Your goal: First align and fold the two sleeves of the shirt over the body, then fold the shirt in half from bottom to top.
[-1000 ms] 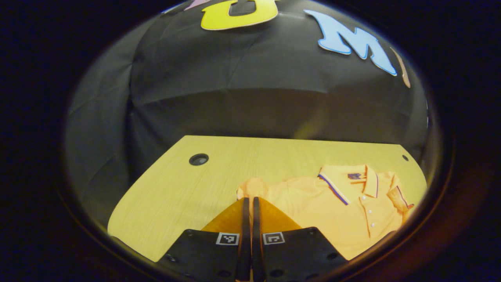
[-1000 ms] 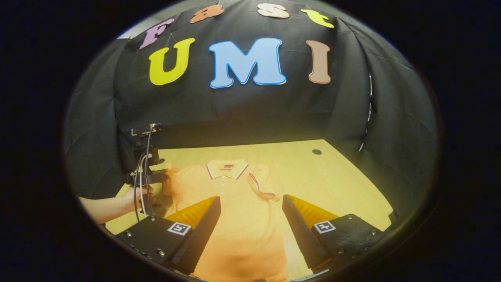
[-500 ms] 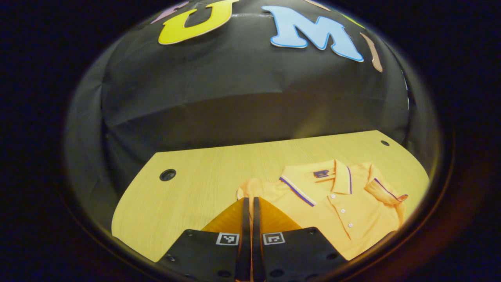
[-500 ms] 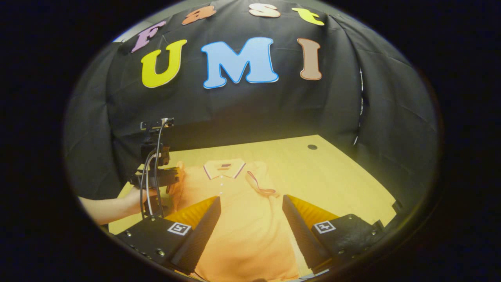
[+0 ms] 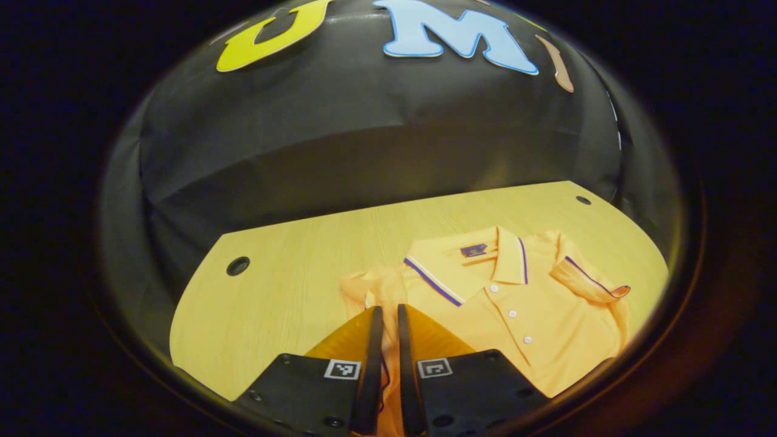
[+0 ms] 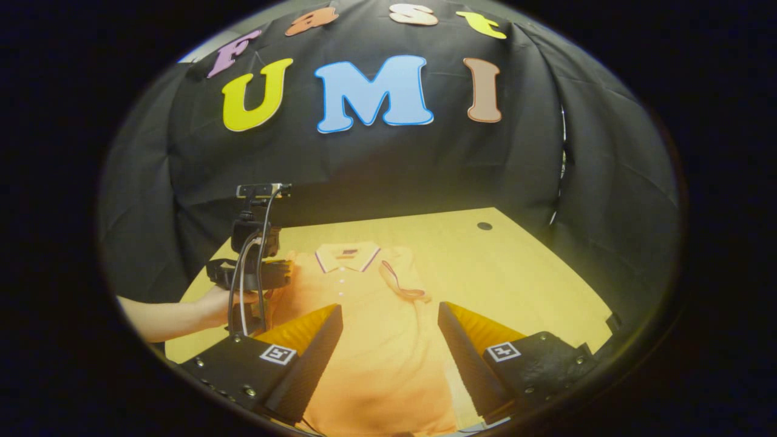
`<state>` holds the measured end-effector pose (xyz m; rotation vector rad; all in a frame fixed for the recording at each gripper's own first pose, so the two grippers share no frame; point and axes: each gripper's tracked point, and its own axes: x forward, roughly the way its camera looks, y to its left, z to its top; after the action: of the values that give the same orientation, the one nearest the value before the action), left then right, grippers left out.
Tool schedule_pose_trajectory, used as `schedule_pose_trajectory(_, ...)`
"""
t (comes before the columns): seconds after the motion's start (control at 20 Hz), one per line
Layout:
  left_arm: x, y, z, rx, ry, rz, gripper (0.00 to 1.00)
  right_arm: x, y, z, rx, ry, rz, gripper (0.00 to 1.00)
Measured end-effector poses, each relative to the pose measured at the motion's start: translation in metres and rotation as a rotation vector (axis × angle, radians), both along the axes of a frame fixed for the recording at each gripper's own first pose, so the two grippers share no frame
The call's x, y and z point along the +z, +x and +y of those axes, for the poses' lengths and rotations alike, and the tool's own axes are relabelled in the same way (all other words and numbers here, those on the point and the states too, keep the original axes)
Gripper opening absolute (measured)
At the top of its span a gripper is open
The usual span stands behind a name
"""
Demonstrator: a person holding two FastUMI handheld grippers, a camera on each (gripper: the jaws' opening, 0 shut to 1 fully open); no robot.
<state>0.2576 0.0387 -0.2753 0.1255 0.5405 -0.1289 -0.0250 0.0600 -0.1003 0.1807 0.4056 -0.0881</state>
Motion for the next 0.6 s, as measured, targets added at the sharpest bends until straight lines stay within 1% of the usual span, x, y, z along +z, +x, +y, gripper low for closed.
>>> schedule_pose_trajectory(0.1,0.003,-0.006,-0.006,0.003,-0.028,0.005,0.30,-0.003,-0.004,-0.003,0.005,-0.005,0.007,0.98)
schedule_pose_trajectory(0.2,0.007,-0.013,-0.010,-0.003,-0.040,-0.002,0.32,-0.004,-0.008,-0.005,0.013,0.000,0.006,0.98)
schedule_pose_trajectory(0.35,0.017,-0.028,-0.014,-0.012,-0.039,-0.021,0.51,-0.008,-0.016,-0.005,0.035,-0.002,0.002,0.98)
schedule_pose_trajectory(0.4,0.020,-0.036,-0.016,-0.012,-0.046,-0.025,0.51,-0.011,-0.020,-0.006,0.044,-0.010,0.002,0.98)
schedule_pose_trajectory(0.6,0.027,-0.074,-0.022,-0.003,-0.086,-0.023,0.58,-0.023,-0.035,-0.013,0.084,-0.029,0.011,0.98)
